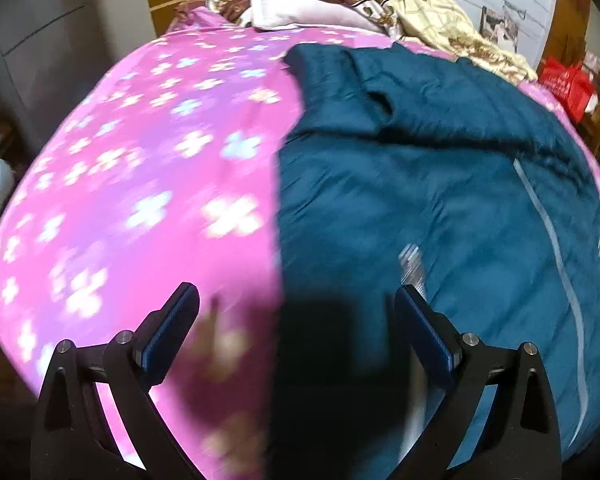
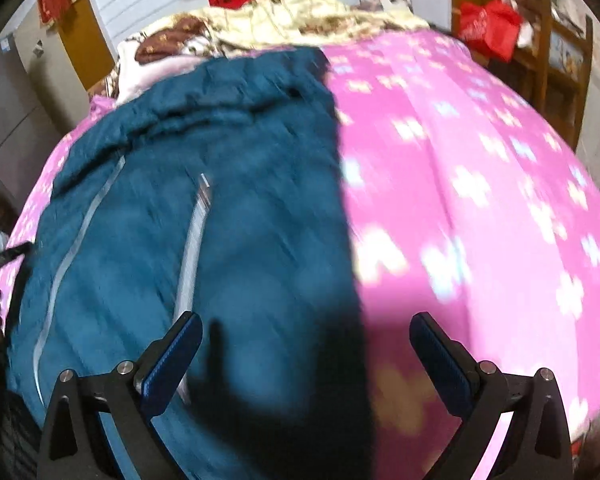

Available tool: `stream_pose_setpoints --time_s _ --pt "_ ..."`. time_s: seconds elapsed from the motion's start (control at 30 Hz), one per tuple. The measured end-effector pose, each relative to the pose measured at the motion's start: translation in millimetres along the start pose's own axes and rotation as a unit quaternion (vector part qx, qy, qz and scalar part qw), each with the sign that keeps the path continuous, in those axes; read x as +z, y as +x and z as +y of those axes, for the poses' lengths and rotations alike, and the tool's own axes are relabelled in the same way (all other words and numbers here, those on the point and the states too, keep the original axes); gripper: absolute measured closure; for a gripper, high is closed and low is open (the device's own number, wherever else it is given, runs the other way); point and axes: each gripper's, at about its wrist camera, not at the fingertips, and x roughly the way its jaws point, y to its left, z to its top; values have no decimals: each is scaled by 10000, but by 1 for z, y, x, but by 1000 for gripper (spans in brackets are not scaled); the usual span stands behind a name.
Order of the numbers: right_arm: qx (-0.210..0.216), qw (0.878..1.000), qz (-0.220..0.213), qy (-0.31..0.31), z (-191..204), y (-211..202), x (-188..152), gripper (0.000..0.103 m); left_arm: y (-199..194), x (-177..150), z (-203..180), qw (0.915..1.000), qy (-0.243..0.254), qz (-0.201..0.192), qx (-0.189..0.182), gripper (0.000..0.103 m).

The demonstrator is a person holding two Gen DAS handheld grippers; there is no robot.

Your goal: Fold large clothes

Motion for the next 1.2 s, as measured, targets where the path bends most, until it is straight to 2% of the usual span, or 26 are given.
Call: stream_pose_setpoints --time_s 0.07,0.13,0.23,0.3,0.37,0.43,0.5,0.6,0.67,0.77,0.83,1.0,1.07,1.1,1.13,1.2 --pt "173 9996 -213 -61 -4 -10 -19 0 -6 -12 12 10000 31 65 18 5" --pt "436 9990 -101 -76 -3 -15 -27 0 -9 -23 24 9998 -52 174 -106 5" --pt "901 9953 9 -344 11 -20 -35 0 -10 -39 34 9978 -148 465 -441 5" --pt "1023 9926 68 -643 20 -22 -41 0 -14 -53 37 9950 -192 642 -735 5" --pt "1104 9907 70 -795 23 -24 -48 0 -19 -63 44 9937 -242 717 -829 5" --pt "1255 9895 65 -717 17 -27 -54 0 -25 -67 53 9938 -306 720 -795 5" --pt "1580 9863 64 -479 8 -31 -58 0 -31 -73 64 9922 -472 833 -801 5" --pt "1956 9805 43 -176 0 -30 -56 0 -33 -82 66 9858 -648 998 -1183 5" --pt "2158 9764 26 -128 3 -26 -50 0 -32 -89 58 9842 -553 1092 -1282 4" --pt "2196 9754 -45 -184 10 -21 -44 0 -38 -95 38 9899 -253 826 -1123 4" --pt "2180 9757 -98 -208 12 -20 -42 0 -42 -98 30 9881 -224 660 -1372 4" --pt "2152 9762 -134 -246 12 -20 -41 0 -55 -114 7 9765 249 394 -2104 4" --pt "2155 9761 -124 -246 13 -20 -41 0 -59 -117 8 9668 208 395 -2518 4" --pt "2157 9760 -121 -252 11 -20 -41 0 -59 -118 10 9571 107 497 -2852 4" --pt "2161 9760 -119 -264 11 -20 -42 0 -59 -119 13 9521 26 522 -3013 4" --pt "2160 9759 -115 -286 11 -21 -43 0 -60 -121 19 9474 3 525 -3156 4"
